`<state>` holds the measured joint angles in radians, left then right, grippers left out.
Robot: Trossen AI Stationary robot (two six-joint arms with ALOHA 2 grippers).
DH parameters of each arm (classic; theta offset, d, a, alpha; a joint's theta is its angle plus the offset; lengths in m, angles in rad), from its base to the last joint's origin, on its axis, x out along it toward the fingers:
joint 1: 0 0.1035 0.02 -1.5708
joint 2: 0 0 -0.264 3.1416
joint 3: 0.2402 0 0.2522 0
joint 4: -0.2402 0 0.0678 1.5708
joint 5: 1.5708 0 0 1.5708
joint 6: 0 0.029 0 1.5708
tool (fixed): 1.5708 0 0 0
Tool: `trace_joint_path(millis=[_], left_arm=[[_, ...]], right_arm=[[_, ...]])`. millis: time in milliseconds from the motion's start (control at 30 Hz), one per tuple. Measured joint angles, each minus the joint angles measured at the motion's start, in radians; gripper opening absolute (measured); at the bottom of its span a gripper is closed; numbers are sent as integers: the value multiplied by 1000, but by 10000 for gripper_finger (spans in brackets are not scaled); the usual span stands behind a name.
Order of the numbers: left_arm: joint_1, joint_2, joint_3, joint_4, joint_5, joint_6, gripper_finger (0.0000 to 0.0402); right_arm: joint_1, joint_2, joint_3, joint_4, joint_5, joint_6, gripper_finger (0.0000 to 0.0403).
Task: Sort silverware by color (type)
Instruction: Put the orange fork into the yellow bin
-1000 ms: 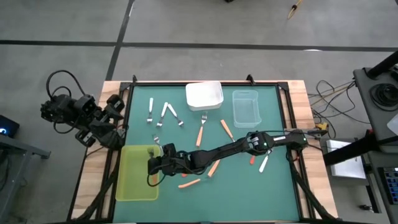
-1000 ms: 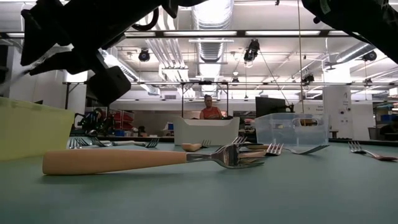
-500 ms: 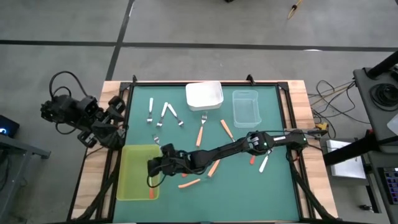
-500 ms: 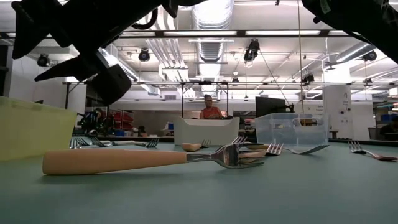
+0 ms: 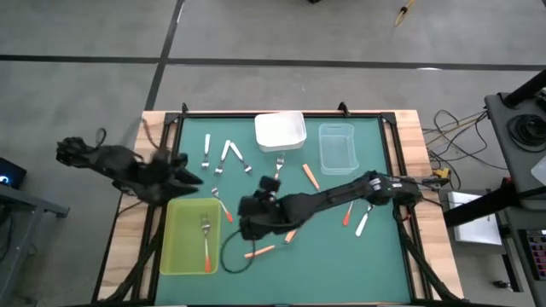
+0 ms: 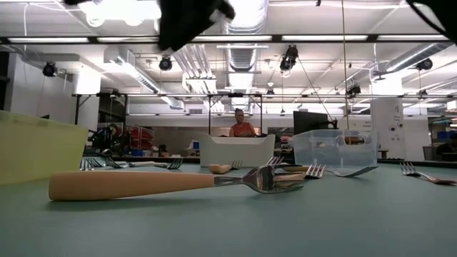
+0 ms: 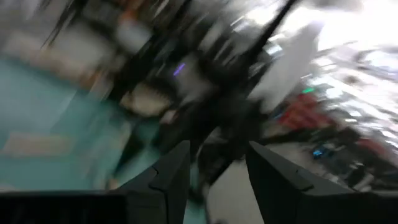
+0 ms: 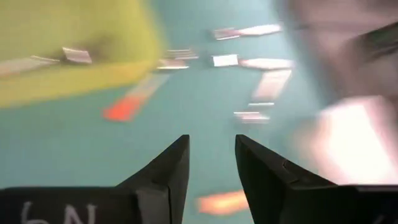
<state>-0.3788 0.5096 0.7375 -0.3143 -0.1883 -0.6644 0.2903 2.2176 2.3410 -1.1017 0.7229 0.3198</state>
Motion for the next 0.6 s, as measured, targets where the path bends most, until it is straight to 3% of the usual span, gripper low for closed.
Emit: trace_joint_path(millis=[167,300,433,600], left_arm=[[-3,71,-26,-234,-35,-366,139],[-36,158,-45,-321,-12,-621,139],[-51,254,-19,-314,-14,-731,131],[-51,350,28,-356,-23,-841,111]], right_arm=[[-26,-160,-113,-133,70,-93,94],[-53,-357,-337,-76,11,-218,74],[-115,-594,-606,144,-82,-335,59],[-203,-851,-968,623,-299,-531,43]])
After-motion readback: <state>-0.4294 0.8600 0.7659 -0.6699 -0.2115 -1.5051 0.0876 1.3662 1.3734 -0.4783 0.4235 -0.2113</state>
